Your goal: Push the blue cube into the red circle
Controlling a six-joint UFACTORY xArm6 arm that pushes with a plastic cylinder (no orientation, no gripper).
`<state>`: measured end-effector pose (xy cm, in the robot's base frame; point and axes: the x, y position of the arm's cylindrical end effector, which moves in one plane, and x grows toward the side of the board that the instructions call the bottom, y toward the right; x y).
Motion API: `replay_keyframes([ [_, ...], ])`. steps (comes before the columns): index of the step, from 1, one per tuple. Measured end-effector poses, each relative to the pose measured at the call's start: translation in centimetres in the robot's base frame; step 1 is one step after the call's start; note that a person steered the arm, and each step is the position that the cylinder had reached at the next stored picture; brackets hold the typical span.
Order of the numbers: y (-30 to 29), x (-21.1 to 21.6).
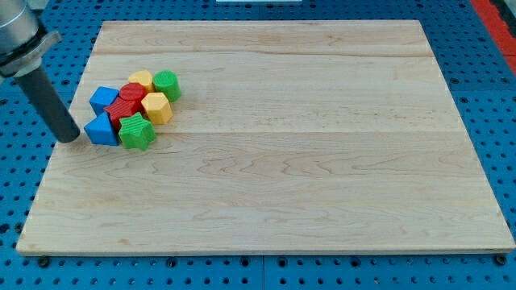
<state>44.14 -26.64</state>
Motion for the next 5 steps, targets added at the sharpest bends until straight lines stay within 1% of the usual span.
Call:
replay_keyframes([
  [2, 0.4, -1.7],
  [3, 0.4, -4.4],
  [5, 0.7, -5.0],
])
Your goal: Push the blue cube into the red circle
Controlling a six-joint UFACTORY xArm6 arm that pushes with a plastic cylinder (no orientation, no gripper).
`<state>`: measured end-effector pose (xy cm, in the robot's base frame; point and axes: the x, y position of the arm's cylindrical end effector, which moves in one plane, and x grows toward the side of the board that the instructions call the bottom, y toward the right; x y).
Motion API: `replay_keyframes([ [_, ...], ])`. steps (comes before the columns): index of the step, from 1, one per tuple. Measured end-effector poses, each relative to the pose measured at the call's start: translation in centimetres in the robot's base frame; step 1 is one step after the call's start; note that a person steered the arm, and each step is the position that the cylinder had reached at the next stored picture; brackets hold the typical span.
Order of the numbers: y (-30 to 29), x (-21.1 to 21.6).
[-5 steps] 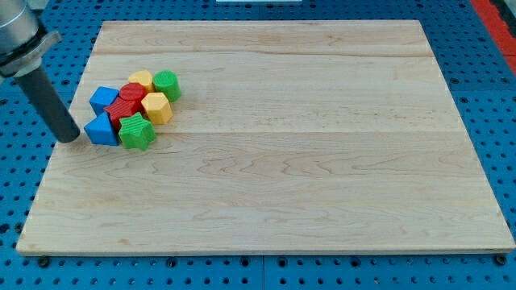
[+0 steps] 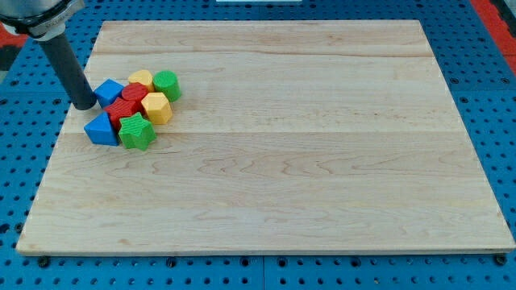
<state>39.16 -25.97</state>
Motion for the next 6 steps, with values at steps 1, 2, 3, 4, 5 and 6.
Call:
replay_keyframes([
  [1, 1.5, -1.2],
  [2, 3.9, -2.3],
  [3, 4.4, -2.9],
  [4, 5.4, -3.2],
  [5, 6.7, -5.6],
  [6, 6.7, -5.7],
])
